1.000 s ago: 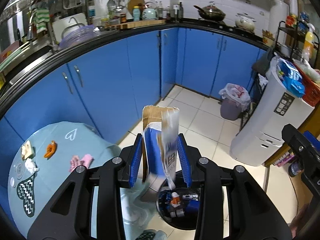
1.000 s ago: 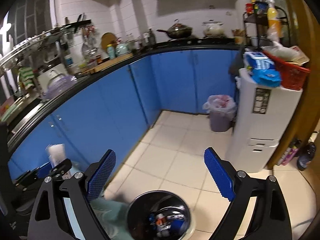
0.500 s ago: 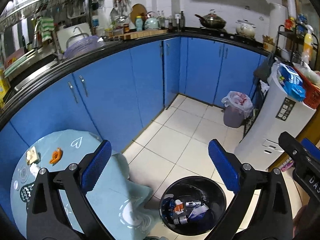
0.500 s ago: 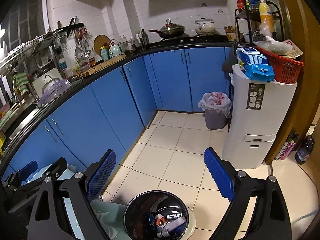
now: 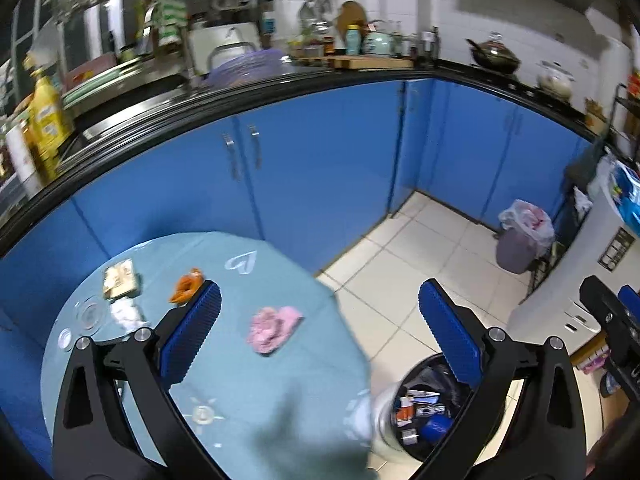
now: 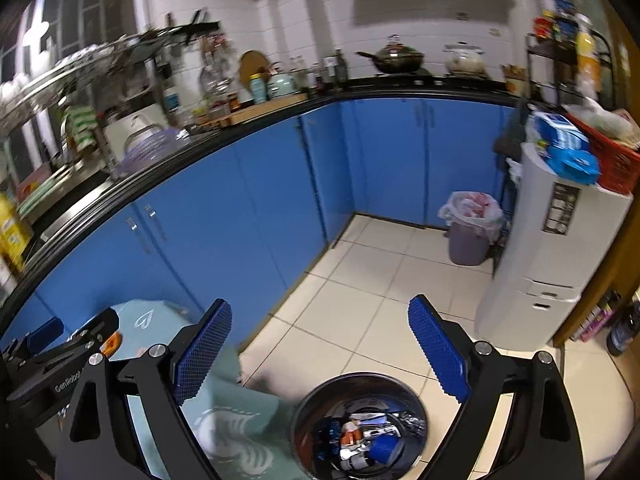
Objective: Collect trash
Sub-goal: 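Move both grippers back over the table, then grasp the pink cloth with the right gripper while the left grasps the clear plastic lid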
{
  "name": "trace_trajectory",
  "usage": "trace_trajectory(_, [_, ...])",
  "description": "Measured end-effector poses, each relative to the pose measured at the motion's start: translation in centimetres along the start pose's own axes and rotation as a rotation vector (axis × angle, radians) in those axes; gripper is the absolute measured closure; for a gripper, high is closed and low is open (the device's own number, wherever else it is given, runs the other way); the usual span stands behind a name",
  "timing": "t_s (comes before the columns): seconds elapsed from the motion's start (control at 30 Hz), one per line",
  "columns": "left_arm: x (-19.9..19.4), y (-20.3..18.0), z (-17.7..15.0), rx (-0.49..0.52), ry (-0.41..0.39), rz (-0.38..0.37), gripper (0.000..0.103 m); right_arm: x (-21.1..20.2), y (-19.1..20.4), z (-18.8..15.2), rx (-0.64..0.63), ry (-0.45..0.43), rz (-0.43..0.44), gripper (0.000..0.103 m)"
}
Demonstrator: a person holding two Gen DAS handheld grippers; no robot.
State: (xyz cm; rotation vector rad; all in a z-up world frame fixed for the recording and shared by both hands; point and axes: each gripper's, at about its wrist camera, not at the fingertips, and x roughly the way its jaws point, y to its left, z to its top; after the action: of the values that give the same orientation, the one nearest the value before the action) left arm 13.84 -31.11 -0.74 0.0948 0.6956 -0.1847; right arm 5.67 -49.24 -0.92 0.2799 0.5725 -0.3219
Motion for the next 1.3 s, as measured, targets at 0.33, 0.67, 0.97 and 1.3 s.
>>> trace_trajectory(0.33, [0.5,8.9,-0.4,-0.112,0.004,0.09,0.005,2.3,8.1,-1.0,-0.1,0.049,0.09,0.015])
trace_trajectory(0.67, [2.5,18.3,-2.1,-0.212,0.051,0.186,0.005,6.2,15.3,-3.5,-0.169,0.147,0.133,0.015])
trace_trajectory(0.97, [5.0,25.8,-4.1,-0.26,0.102,0.265,0.005,10.1,21.0,-5.8,-0.215,0.22,0.131,0.015])
trace_trajectory(1.3, [9.2,33.2,-6.0,-0.276,0.155,0.321,0.005,13.9,25.1,-7.9,-0.242,0.289,0.083,0.015])
